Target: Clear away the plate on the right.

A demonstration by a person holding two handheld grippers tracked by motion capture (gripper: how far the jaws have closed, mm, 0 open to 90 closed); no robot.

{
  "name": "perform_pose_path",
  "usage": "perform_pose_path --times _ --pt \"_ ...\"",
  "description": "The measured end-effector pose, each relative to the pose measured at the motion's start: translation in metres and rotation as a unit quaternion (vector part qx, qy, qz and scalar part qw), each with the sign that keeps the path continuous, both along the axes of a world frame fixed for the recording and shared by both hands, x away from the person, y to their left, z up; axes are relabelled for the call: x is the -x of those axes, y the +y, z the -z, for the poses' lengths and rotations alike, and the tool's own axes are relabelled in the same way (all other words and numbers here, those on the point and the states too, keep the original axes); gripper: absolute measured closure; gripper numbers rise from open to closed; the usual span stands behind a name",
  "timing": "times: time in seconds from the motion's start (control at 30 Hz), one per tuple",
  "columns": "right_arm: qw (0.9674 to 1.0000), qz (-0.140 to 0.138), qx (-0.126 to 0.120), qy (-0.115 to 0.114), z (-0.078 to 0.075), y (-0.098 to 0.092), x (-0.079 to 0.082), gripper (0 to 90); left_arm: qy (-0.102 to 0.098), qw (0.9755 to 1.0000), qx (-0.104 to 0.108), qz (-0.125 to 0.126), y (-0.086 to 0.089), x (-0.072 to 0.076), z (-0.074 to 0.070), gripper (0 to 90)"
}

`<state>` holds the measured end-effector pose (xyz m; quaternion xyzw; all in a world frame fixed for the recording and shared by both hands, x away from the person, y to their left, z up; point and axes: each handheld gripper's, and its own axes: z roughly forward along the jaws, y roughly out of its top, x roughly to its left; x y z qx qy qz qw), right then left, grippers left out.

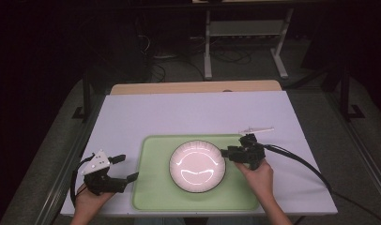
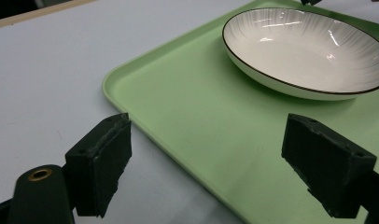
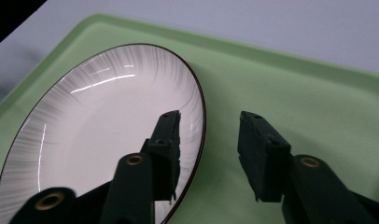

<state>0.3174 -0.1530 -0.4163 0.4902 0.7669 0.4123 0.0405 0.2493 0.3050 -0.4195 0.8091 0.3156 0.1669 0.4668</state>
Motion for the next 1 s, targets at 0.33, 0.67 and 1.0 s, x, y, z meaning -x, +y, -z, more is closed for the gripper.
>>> perform_pose_path --times 0.33,0.67,1.0 --pt "0.9966 0.001 0.016 -0.081 -0.017 -0.015 0.003 39.8 0.003 1.0 0.0 -0.001 0.0 -0.001 0.001 15.7" --pt "0.9892 0.008 0.032 -0.143 -0.027 -0.037 0.011 29.5 0.006 1.0 -0.001 -0.001 -0.001 -0.002 0.002 15.7" --pt "0.9819 0.022 0.052 -0.181 -0.031 -0.061 0.022 25.4 0.009 1.0 -0.002 0.001 -0.002 -0.002 0.003 15.7"
